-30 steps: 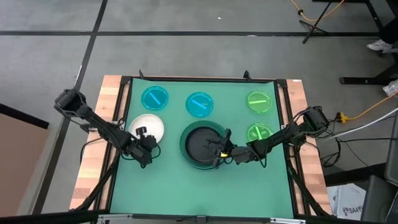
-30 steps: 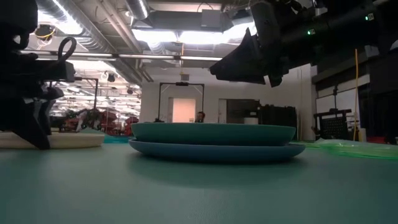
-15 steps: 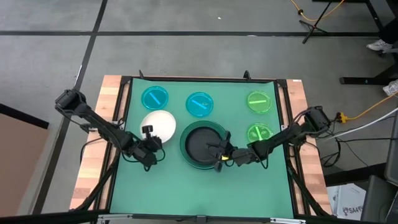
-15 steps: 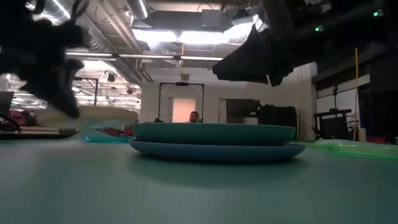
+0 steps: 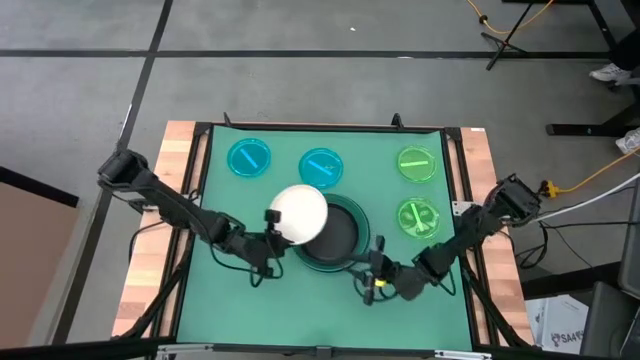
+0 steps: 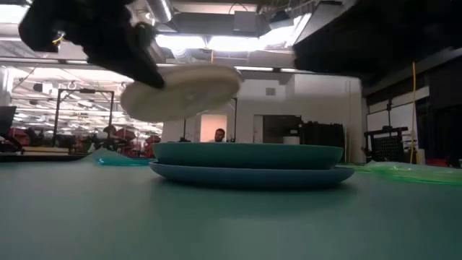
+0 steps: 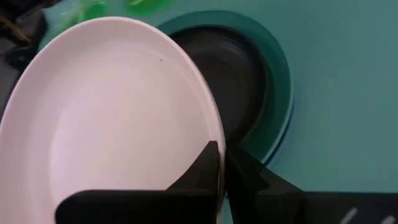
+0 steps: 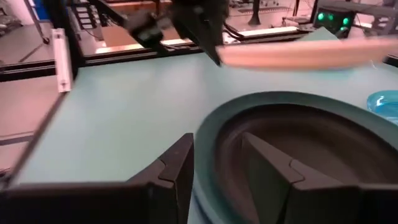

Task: Stack plastic plates
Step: Stack the white plate on top of the black plate, then stack the bottom light green plate on top of the white plate

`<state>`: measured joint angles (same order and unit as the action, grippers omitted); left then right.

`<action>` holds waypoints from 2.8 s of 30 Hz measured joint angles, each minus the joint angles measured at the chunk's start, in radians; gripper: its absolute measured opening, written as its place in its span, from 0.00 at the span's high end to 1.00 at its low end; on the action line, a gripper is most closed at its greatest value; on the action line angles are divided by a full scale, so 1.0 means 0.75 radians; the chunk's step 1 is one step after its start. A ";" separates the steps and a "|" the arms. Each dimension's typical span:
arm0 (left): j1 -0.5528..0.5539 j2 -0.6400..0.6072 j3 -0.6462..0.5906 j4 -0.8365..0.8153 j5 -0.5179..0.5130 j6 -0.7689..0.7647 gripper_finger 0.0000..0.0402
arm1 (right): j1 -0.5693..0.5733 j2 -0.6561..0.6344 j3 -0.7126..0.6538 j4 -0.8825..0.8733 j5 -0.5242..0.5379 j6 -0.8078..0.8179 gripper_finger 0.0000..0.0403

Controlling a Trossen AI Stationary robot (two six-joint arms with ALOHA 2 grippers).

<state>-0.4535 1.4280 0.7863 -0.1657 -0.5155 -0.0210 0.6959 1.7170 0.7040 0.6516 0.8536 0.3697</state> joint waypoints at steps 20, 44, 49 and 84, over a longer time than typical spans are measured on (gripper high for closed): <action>0.136 0.553 0.273 0.270 0.182 0.186 0.97 | 0.265 -0.050 0.000 -0.078 0.373 0.070 0.69; 0.054 0.401 0.302 0.091 0.049 0.100 0.76 | 0.188 -0.087 0.000 -0.111 0.290 0.059 0.69; 0.005 0.329 0.297 0.015 0.080 0.026 0.76 | 0.188 -0.087 -0.001 -0.113 0.285 0.059 0.69; 0.023 -0.177 -0.471 0.797 0.168 -0.034 0.76 | -0.196 -0.545 0.000 -1.159 -0.202 0.277 0.69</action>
<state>-0.4362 1.2952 0.4328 0.4319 -0.3896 -0.0468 0.5491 1.3081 0.7040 -0.2177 0.7021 0.5775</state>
